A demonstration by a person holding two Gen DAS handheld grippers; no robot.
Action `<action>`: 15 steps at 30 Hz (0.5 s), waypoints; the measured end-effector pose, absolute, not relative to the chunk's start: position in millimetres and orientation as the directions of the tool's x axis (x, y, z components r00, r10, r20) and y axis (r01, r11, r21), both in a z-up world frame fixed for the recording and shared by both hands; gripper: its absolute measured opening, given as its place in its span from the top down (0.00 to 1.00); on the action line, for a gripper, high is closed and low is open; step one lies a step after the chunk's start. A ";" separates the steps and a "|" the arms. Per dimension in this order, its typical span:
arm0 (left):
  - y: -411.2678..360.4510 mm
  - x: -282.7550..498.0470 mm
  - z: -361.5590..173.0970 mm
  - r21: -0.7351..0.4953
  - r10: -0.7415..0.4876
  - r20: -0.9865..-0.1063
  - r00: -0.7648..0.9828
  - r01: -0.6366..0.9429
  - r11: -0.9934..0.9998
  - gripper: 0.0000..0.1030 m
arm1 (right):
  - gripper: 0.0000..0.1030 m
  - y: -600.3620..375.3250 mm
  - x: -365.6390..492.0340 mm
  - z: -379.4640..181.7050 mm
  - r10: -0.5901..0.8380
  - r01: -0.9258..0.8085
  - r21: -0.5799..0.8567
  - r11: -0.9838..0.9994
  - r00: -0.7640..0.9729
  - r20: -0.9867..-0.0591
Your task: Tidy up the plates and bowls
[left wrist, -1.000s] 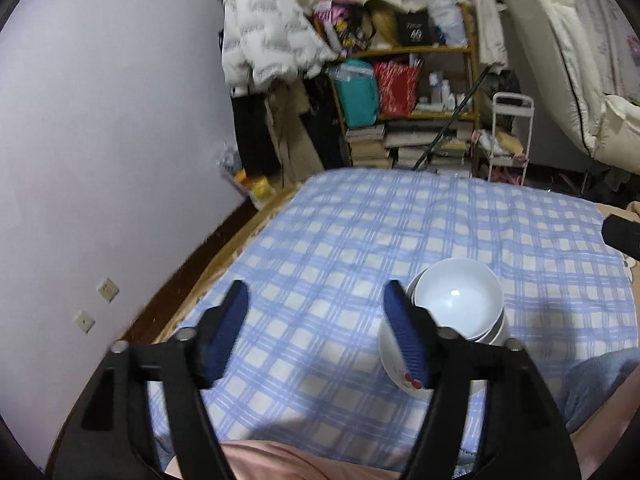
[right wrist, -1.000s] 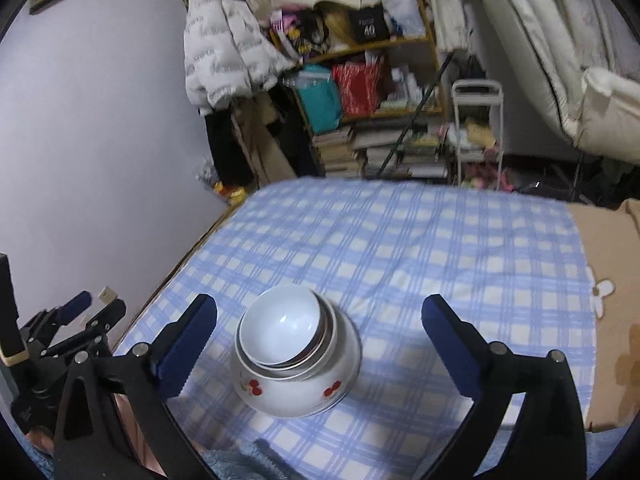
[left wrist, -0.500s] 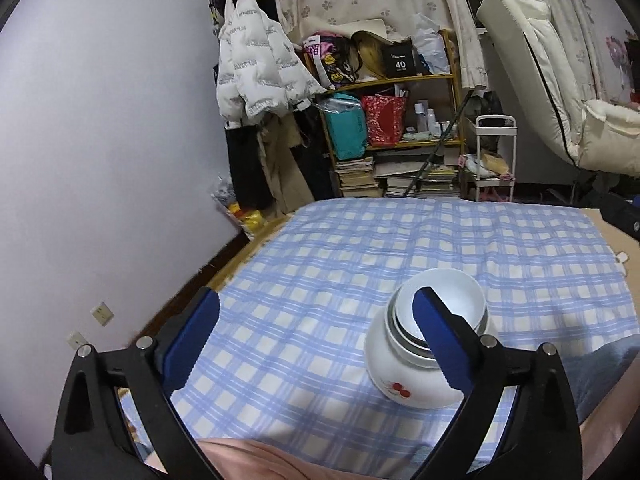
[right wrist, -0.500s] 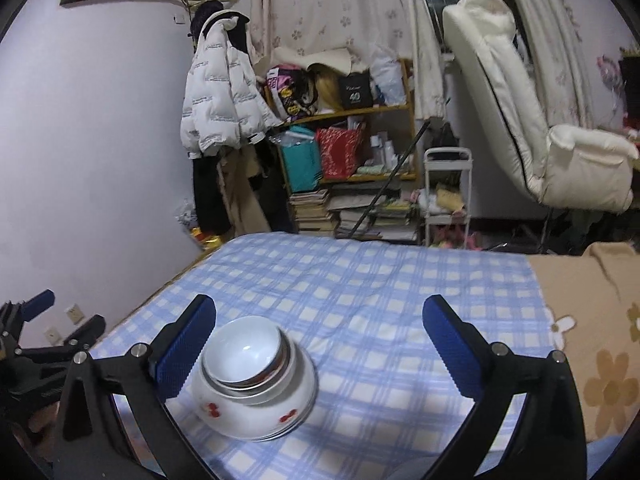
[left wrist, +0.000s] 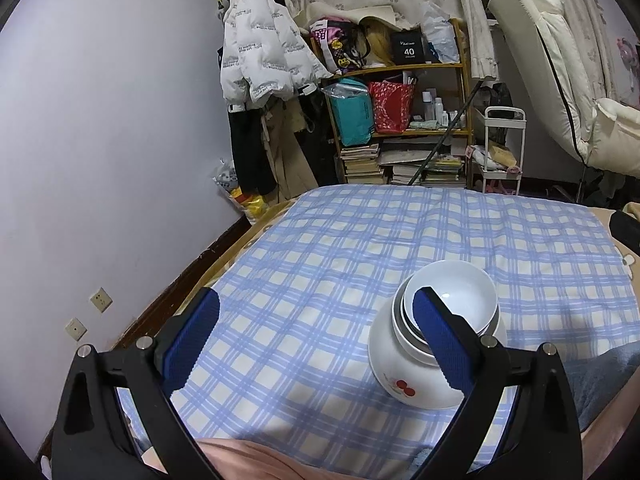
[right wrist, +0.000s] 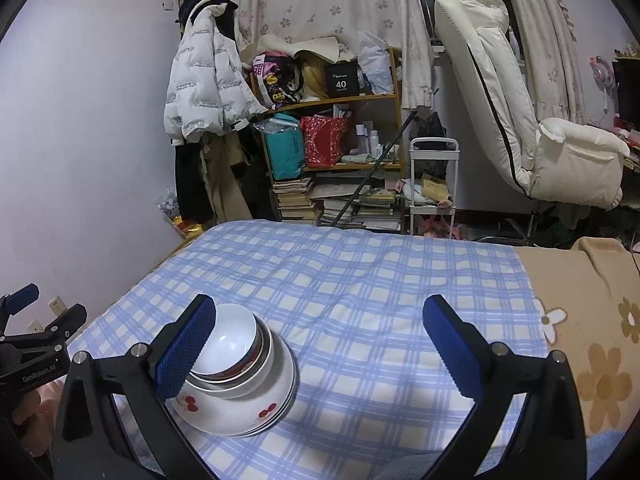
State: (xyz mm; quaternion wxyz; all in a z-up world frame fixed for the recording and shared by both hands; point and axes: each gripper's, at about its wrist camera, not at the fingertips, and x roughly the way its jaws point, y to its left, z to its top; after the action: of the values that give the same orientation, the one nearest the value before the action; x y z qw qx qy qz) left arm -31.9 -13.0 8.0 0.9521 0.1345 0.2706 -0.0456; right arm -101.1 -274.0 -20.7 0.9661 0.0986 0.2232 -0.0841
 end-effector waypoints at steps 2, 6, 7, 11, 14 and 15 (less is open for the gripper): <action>-12.4 -30.6 7.4 0.227 -0.015 -0.530 0.848 0.160 0.961 0.07 | 0.00 -273.1 -101.2 -21.6 -0.122 0.207 0.145 0.968 0.886 -0.448; -11.7 -28.7 7.2 0.229 -0.017 -0.533 0.846 0.164 0.959 0.07 | 0.00 -273.3 -101.0 -22.0 -0.125 0.202 0.130 0.971 0.887 -0.445; -12.3 -27.9 6.6 0.228 -0.019 -0.535 0.845 0.166 0.959 0.07 | 0.00 -273.2 -100.9 -21.5 -0.127 0.203 0.127 0.971 0.886 -0.445; -13.5 -28.2 5.9 0.229 -0.018 -0.534 0.845 0.165 0.959 0.07 | 0.00 -273.0 -100.7 -21.6 -0.132 0.206 0.123 0.971 0.885 -0.446; -14.5 -28.3 6.1 0.229 -0.018 -0.532 0.846 0.164 0.960 0.07 | 0.00 -272.9 -101.1 -21.0 -0.130 0.204 0.124 0.971 0.886 -0.445; -15.3 -28.5 5.6 0.227 -0.022 -0.532 0.847 0.168 0.959 0.07 | 0.00 -273.0 -100.9 -20.9 -0.127 0.202 0.125 0.971 0.886 -0.445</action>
State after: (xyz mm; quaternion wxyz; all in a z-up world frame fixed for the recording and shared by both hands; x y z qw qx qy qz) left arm -28.5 -15.3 5.6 0.9516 0.1337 0.2723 -0.0498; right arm -100.9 -273.0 -20.9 0.9676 0.0840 0.2226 -0.0850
